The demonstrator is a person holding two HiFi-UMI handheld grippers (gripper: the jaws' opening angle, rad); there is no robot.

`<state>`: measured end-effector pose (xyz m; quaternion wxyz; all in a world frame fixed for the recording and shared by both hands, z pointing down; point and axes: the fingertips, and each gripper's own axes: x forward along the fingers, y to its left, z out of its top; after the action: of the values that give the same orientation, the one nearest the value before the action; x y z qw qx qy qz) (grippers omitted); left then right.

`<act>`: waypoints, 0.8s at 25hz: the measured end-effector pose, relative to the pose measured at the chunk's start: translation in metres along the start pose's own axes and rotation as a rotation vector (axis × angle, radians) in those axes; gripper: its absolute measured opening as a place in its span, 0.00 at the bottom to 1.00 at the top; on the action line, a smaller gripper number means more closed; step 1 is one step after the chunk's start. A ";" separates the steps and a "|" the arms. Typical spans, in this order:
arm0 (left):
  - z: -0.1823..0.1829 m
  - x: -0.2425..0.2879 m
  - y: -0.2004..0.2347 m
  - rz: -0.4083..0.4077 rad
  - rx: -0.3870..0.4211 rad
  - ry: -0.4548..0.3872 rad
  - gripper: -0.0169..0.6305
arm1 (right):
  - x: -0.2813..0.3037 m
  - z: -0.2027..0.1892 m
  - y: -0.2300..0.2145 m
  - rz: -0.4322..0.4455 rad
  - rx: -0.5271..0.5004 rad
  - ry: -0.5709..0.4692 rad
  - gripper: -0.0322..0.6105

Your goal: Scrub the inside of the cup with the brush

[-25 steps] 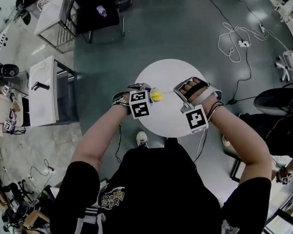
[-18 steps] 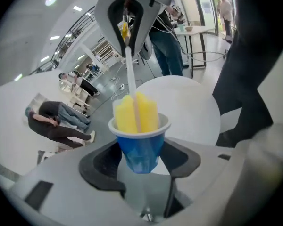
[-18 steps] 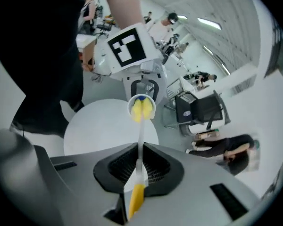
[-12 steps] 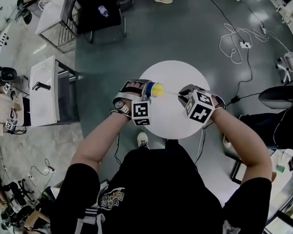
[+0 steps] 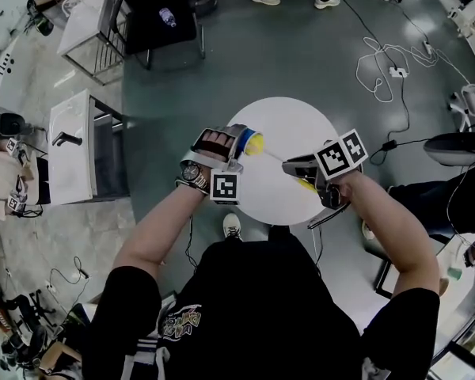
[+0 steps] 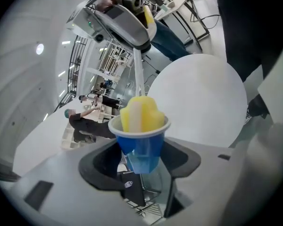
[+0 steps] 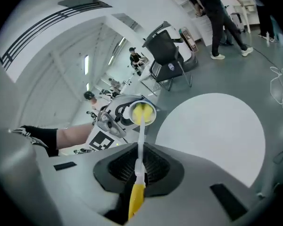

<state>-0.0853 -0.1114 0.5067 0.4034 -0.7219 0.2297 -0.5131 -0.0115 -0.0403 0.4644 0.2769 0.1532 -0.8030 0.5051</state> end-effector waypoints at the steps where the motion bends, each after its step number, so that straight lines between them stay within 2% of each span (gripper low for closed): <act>1: -0.001 0.000 -0.001 -0.005 0.003 0.000 0.42 | 0.002 -0.001 -0.001 -0.007 -0.012 0.002 0.12; 4: -0.002 0.000 -0.005 -0.026 0.001 0.004 0.42 | 0.004 -0.002 -0.004 -0.059 -0.088 0.028 0.12; 9: 0.003 0.000 -0.012 -0.101 -0.044 0.005 0.42 | -0.003 -0.003 -0.014 -0.308 -0.496 0.169 0.12; 12: 0.006 -0.001 -0.020 -0.166 -0.108 0.009 0.42 | -0.009 -0.003 -0.019 -0.433 -0.716 0.248 0.12; 15: 0.010 -0.002 -0.029 -0.261 -0.173 0.008 0.42 | -0.014 0.000 -0.024 -0.589 -1.027 0.340 0.12; 20: 0.014 -0.008 -0.051 -0.481 -0.321 -0.002 0.42 | -0.017 0.010 -0.018 -0.836 -1.600 0.485 0.12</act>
<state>-0.0796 -0.0714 0.5413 0.1509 -0.8108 0.1300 -0.5504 0.0082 -0.0574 0.4640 0.6191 0.0837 -0.7120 -0.3205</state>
